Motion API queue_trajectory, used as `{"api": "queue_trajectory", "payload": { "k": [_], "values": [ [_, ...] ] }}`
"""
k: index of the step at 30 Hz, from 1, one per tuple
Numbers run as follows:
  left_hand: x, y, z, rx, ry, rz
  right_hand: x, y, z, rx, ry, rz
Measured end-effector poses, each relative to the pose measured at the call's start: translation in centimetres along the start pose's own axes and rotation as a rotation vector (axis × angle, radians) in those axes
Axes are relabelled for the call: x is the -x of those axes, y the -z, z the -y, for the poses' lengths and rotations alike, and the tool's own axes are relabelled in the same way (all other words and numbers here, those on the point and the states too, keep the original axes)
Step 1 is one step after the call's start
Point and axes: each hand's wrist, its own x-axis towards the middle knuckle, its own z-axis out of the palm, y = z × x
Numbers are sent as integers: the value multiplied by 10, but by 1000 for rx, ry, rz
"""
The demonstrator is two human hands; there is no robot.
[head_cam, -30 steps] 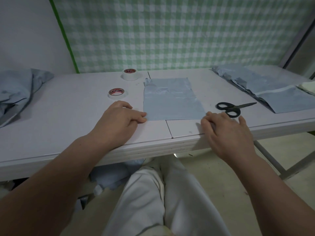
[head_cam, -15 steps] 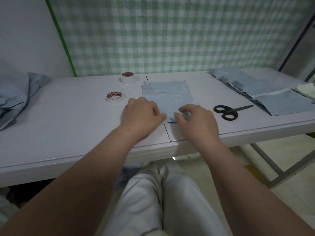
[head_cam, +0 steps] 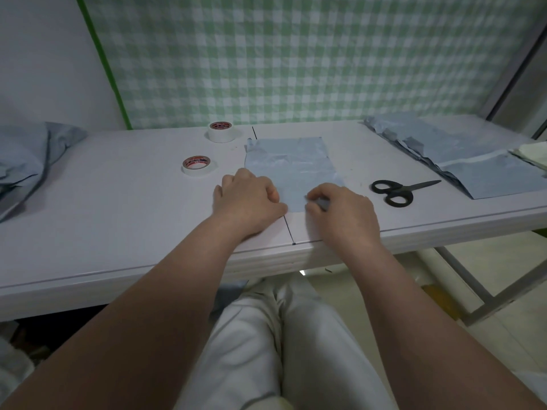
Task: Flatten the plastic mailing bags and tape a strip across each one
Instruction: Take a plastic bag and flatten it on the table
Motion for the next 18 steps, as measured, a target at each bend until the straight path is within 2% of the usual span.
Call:
{"api": "queue_trajectory", "payload": {
  "k": [9,18],
  "values": [
    [-7,4,25,48,-9,-12,-4,10,-27,-64,-58,-40],
    [-4,22,65,-2,3,15,-10,8,-42,-153,-126,-101]
  ]
}}
